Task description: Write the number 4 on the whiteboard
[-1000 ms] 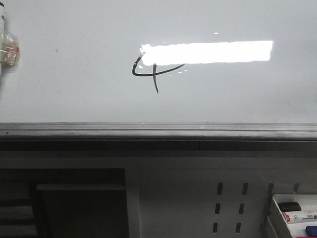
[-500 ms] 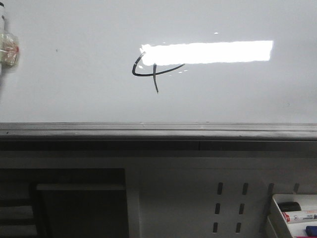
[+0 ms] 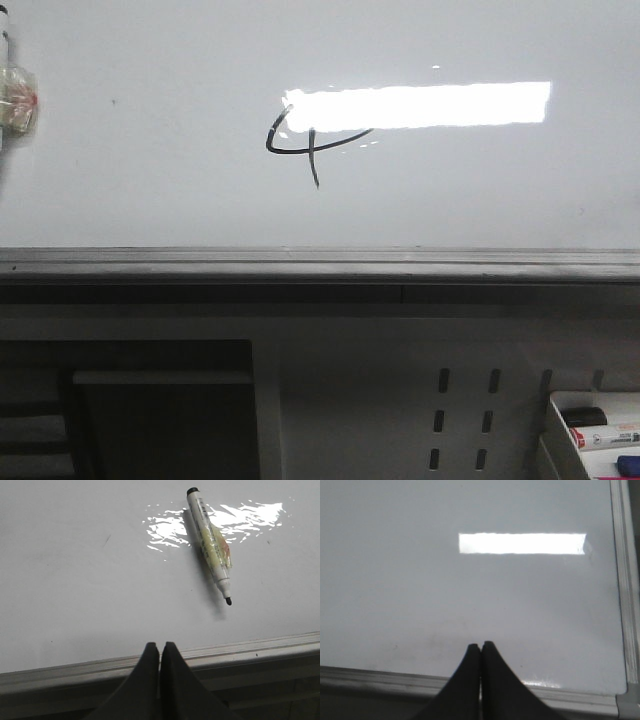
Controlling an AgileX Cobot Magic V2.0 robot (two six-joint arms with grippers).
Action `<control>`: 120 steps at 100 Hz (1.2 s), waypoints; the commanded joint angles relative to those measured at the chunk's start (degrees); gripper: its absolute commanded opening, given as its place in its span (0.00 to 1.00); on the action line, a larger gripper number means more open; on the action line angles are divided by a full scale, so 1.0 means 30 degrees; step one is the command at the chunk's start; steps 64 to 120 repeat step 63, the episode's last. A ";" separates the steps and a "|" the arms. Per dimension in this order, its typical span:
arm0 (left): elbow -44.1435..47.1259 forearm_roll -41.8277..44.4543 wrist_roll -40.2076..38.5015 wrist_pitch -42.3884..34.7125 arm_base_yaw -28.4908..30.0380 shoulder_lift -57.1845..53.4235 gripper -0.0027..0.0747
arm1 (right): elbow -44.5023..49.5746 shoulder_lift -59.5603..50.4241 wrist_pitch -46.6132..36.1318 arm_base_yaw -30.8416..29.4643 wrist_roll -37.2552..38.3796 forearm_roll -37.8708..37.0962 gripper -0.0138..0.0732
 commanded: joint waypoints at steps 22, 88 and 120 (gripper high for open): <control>0.0513 -0.0045 -0.0227 -0.1359 0.0001 -0.0481 0.01 | 0.0499 -0.1644 0.0235 -0.0258 -0.0166 0.0302 0.08; 0.0513 -0.0045 -0.0227 -0.1359 0.0001 -0.0481 0.01 | 0.0499 -0.1644 0.0270 -0.0258 -0.0166 0.0302 0.08; 0.0513 -0.0045 -0.0227 -0.1359 0.0001 -0.0481 0.01 | 0.0499 -0.1644 0.0270 -0.0258 -0.0166 0.0302 0.08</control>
